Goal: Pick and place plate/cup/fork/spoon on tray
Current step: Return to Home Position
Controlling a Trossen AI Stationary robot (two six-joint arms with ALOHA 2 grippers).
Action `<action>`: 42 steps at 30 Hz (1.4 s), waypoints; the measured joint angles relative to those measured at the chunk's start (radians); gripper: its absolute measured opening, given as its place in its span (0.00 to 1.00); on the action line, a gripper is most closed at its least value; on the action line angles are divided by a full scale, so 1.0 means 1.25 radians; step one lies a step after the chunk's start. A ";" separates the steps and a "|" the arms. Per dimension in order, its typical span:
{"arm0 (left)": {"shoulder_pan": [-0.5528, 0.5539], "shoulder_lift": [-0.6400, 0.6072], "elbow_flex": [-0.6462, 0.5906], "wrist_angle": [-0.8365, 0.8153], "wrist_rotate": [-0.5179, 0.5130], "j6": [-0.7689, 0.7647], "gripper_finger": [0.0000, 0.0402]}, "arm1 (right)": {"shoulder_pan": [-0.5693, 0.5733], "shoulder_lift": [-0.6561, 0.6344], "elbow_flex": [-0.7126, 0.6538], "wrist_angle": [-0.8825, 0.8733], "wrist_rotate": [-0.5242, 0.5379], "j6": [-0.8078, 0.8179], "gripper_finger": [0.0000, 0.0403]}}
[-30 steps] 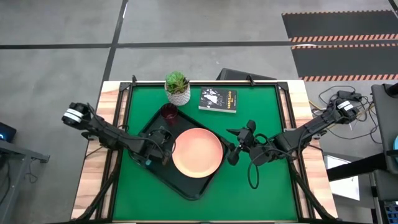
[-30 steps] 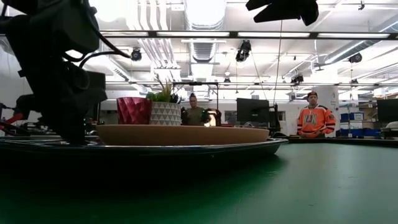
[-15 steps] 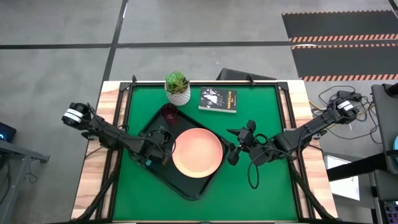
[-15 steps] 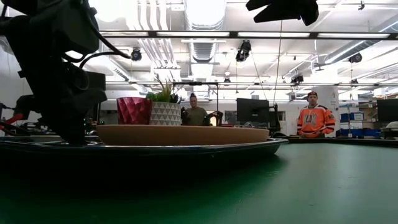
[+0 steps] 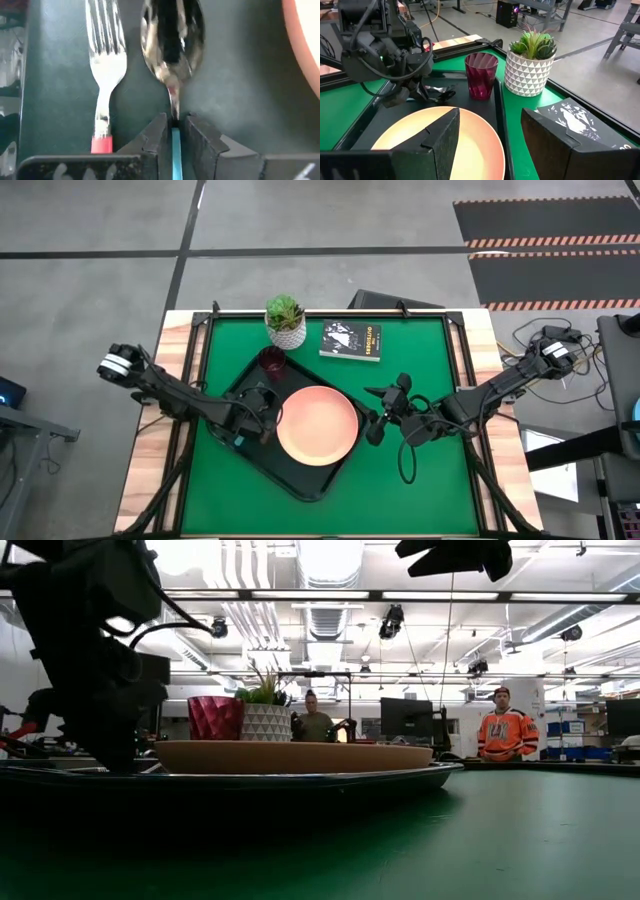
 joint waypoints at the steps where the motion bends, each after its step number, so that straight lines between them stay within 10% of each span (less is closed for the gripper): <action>1: 0.000 -0.009 0.005 -0.010 0.010 0.008 0.13 | 0.000 0.000 0.000 0.000 0.000 0.000 0.50; 15: -0.003 -0.245 0.020 -0.022 -0.001 0.203 0.14 | 0.006 0.000 -0.004 -0.008 0.000 -0.043 0.50; 20: -0.022 -0.346 0.009 0.084 -0.008 0.545 0.14 | 0.030 -0.001 -0.047 -0.003 -0.001 -0.120 0.50; 28: -0.027 -0.527 -0.092 0.429 0.215 1.088 0.14 | 0.028 -0.021 -0.186 0.137 -0.122 -0.288 0.50; 42: 0.025 -0.828 -0.305 0.546 0.183 1.125 0.13 | -0.157 -0.185 -0.444 0.519 -0.379 -0.414 0.50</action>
